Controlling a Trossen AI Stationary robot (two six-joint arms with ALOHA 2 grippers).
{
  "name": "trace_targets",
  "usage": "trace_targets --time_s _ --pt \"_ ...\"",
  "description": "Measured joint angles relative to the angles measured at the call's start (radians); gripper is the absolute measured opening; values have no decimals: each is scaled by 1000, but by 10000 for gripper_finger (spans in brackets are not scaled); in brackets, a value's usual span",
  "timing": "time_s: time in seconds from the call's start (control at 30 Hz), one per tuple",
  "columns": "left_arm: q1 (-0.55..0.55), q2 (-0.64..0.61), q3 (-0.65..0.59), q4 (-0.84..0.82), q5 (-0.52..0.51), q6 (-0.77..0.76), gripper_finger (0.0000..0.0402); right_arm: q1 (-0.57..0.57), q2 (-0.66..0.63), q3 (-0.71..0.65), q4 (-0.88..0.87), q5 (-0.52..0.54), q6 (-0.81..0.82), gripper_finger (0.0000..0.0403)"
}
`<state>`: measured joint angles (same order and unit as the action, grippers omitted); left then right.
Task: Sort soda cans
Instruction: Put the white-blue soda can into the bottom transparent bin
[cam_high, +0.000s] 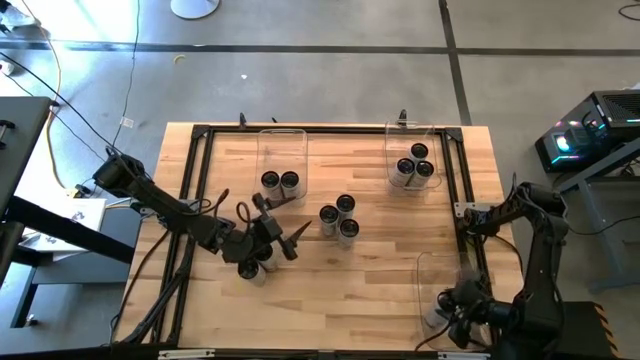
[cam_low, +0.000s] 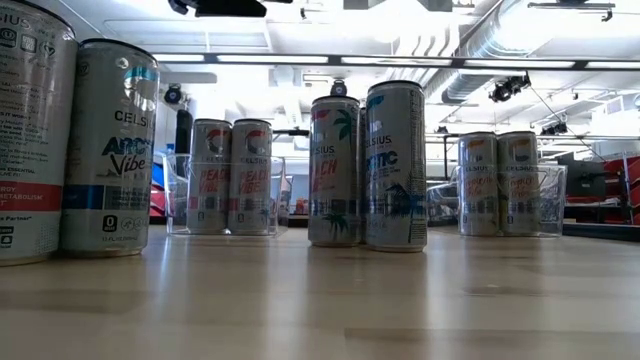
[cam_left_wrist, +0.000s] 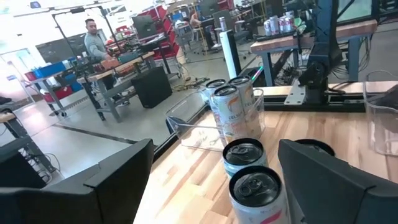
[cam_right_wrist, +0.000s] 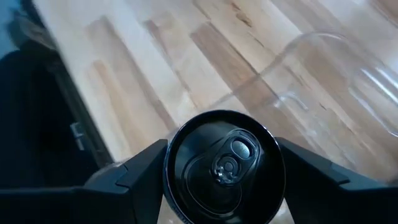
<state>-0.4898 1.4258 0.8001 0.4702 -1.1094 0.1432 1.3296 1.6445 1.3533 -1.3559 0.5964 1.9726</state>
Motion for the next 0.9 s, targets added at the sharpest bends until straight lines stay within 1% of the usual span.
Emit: trace_targets --time_s 0.1,0.3,0.63,0.8,0.9 --pt "9 0 0 0 11 0 339 0 33 0 15 5 -19 245" --pt "28 0 0 -1 29 -3 339 0 99 7 11 51 -15 245" --pt "39 0 0 0 30 -4 339 0 111 5 52 55 -51 246" --pt "38 0 0 -1 30 -4 339 -1 114 4 94 53 -40 283" --pt "38 0 0 -1 30 -3 339 0 123 -1 128 -1 -38 294"
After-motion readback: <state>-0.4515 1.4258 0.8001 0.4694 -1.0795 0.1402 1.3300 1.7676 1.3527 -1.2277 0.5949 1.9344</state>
